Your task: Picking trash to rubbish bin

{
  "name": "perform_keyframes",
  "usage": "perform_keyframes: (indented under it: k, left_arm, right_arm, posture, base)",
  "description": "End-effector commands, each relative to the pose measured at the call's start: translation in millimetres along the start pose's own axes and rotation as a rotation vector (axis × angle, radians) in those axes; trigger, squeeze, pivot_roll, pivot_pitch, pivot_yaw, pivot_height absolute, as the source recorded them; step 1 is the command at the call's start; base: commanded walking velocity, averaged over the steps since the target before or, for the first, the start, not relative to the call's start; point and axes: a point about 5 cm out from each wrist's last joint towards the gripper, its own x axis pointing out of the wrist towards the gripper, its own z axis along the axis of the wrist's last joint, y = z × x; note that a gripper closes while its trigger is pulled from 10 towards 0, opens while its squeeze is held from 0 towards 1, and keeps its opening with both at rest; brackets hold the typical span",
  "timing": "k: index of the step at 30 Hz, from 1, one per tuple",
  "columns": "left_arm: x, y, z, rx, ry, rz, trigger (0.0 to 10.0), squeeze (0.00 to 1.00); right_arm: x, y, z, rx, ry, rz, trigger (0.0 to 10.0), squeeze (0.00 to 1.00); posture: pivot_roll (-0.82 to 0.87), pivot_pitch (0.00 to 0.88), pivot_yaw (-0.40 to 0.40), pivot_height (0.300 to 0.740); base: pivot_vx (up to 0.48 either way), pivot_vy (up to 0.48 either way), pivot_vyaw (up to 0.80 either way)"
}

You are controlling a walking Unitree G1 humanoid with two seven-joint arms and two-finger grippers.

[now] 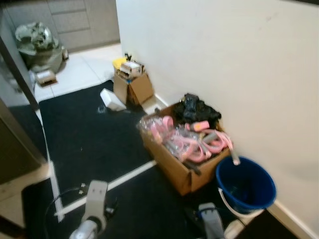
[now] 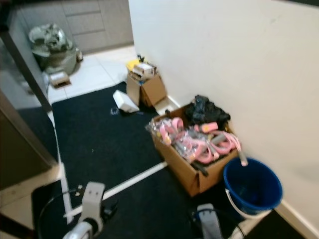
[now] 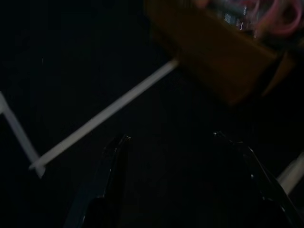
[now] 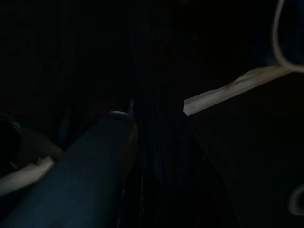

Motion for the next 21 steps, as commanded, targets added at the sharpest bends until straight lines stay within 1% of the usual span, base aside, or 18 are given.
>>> perform_keyframes:
  k: [1,16,21]
  left_arm:
    - [-4.3,3.5,-7.8,0.003,0.031,0.015,10.0,0.0]
    - [-3.8,6.3,-4.8,0.014,0.016,0.037,10.0,0.0]
    - [-3.2,6.0,-4.0,0.016,0.015,0.038,10.0,0.0]
  right_arm:
    - [0.2,4.0,-0.1,-0.003,-0.001,0.012,10.0,0.0]
    - [0.6,5.7,1.5,0.0,-0.002,0.022,10.0,0.0]
    - [0.8,6.9,1.4,-0.006,0.005,0.031,10.0,0.0]
  posture:
    - [-0.03,0.052,0.021,0.74]
    - [-0.02,0.063,0.024,0.74]
    - [-0.02,0.066,0.023,0.74]
  base:
    - [0.0,0.0,0.0]
    - [0.0,0.0,0.0]
    - [0.0,0.0,0.73]
